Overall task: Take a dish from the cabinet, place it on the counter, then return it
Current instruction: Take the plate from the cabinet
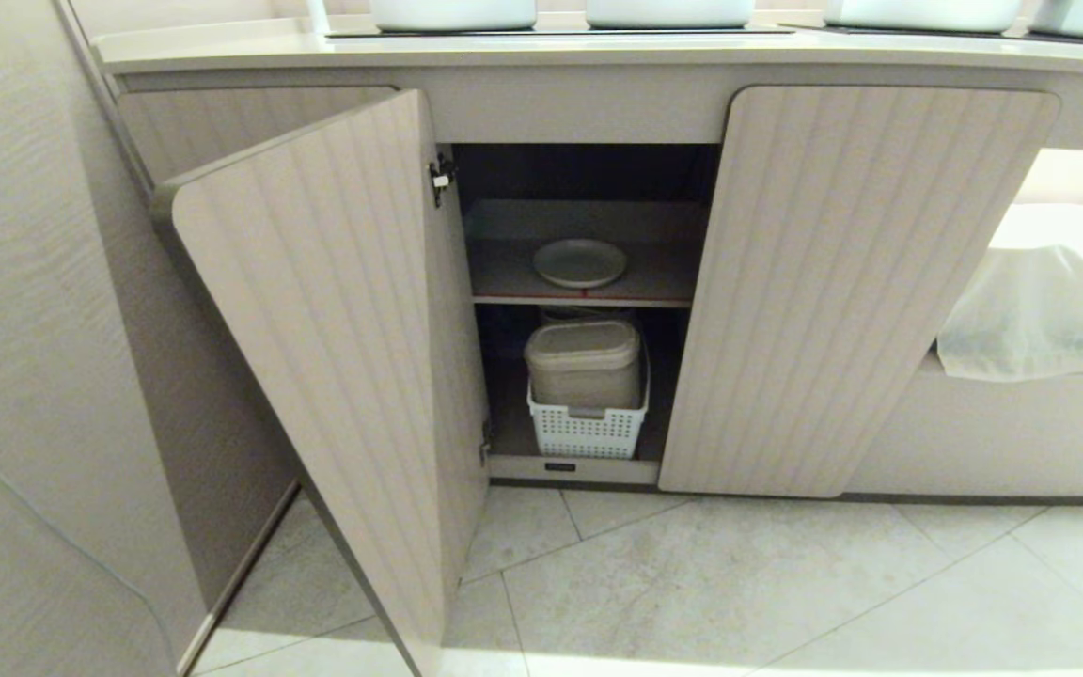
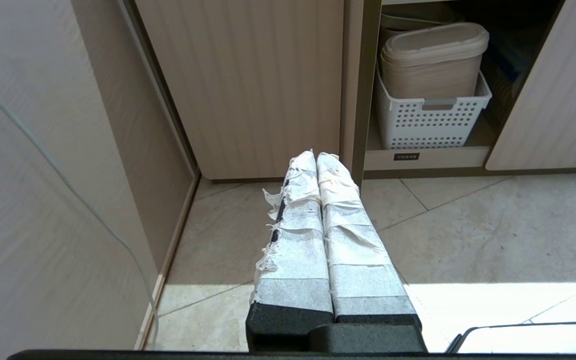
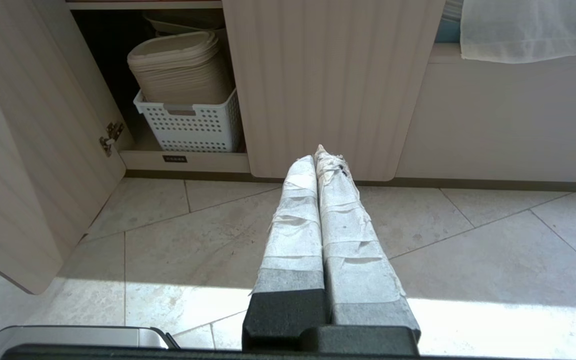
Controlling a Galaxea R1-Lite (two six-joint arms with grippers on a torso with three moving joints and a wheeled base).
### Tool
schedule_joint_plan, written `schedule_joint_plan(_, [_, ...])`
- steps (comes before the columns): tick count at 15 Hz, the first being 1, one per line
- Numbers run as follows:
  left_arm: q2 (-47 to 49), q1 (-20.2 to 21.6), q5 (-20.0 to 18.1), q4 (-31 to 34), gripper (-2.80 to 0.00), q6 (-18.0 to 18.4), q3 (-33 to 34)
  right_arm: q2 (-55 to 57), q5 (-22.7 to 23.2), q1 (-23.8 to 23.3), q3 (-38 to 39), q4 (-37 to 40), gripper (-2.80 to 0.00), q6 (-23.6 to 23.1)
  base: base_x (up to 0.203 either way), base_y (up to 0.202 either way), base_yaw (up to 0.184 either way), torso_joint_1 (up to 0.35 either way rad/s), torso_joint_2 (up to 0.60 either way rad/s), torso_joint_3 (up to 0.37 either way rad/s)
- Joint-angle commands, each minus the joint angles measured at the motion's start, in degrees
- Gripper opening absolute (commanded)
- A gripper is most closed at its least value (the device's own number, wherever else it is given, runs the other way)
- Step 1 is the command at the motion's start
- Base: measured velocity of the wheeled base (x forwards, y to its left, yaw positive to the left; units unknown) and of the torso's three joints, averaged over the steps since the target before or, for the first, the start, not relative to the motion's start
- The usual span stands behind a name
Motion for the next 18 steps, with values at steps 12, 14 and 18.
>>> schedule_joint_plan(12, [0.01, 0.01, -0.03, -0.04, -2.8, -0.08, 0.0, 0.0, -0.02, 0.0, 0.01, 0.0, -2.8, 0.0, 0.0, 0.0, 0.0, 0.0, 0.0, 0.0])
schedule_joint_plan(14, [0.01, 0.01, -0.03, -0.04, -2.8, -0.08, 0.0, 0.0, -0.02, 0.0, 0.01, 0.0, -2.8, 0.0, 0.0, 0.0, 0.0, 0.0, 0.0, 0.0])
schedule_joint_plan(18, [0.01, 0.01, -0.03, -0.04, -2.8, -0.08, 0.0, 0.0, -0.02, 0.0, 0.01, 0.0, -2.8, 0.0, 0.0, 0.0, 0.0, 0.0, 0.0, 0.0])
